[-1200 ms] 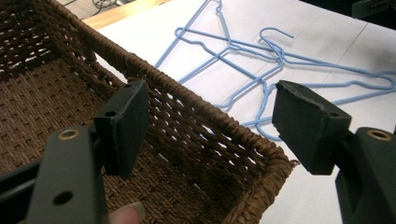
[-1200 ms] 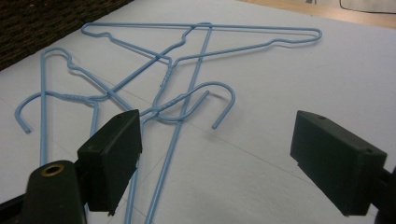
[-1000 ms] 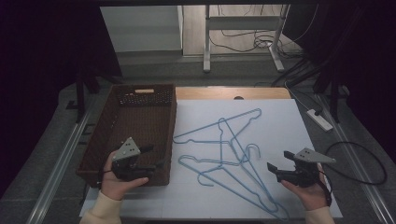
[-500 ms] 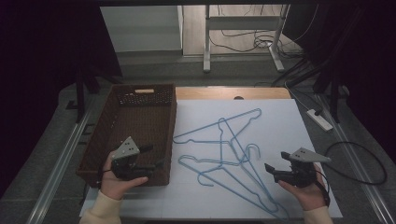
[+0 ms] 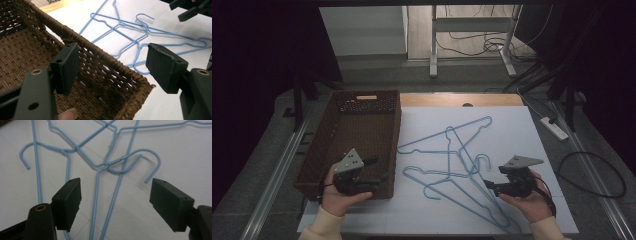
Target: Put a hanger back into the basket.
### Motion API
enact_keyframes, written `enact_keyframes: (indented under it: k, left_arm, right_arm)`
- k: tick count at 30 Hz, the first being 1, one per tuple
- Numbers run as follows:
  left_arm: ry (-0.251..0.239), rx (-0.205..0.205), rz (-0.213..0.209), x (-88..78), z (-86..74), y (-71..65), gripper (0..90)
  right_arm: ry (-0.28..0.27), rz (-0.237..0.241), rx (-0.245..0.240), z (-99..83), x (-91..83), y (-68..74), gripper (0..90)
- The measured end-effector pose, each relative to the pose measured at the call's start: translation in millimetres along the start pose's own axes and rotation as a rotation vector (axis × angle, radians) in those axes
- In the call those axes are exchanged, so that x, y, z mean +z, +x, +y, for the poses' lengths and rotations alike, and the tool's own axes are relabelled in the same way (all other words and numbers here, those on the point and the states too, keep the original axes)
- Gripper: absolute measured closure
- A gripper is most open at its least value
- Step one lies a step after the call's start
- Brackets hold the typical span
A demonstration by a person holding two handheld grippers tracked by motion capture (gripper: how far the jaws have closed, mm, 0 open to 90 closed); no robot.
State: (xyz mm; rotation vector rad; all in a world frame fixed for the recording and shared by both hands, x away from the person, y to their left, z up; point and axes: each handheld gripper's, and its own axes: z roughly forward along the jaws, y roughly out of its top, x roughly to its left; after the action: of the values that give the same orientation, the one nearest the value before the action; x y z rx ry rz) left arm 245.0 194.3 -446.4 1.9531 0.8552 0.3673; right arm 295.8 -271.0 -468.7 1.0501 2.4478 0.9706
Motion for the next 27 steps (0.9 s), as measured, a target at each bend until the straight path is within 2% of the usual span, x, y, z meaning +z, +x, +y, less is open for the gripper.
enact_keyframes:
  k: [7,13,16,17,22,27]
  left_arm:
    - [-0.003,0.000,-0.002,-1.2,0.7,0.6,28.1]
    - [-0.001,0.001,-0.004,-0.6,1.5,1.1,28.1]
    - [-0.005,0.001,-0.003,-1.5,2.2,0.9,28.1]
    - [-0.004,0.001,-0.002,-1.7,2.1,1.0,28.1]
    - [0.000,-0.002,0.006,-2.7,0.7,1.1,28.2]
    - [0.009,-0.016,0.024,-3.1,0.7,-0.5,28.7]
  right_arm:
    - [0.191,-0.013,-0.100,20.7,32.8,15.9,36.7]
    - [0.299,-0.022,-0.115,34.6,54.0,22.5,46.1]
    - [0.356,-0.027,-0.119,38.6,63.9,23.8,52.4]
    - [0.374,-0.030,-0.127,38.3,67.2,24.5,57.0]
    - [0.409,-0.033,-0.124,36.1,71.9,23.7,67.8]
    - [0.421,0.004,-0.072,37.1,72.9,20.7,76.7]
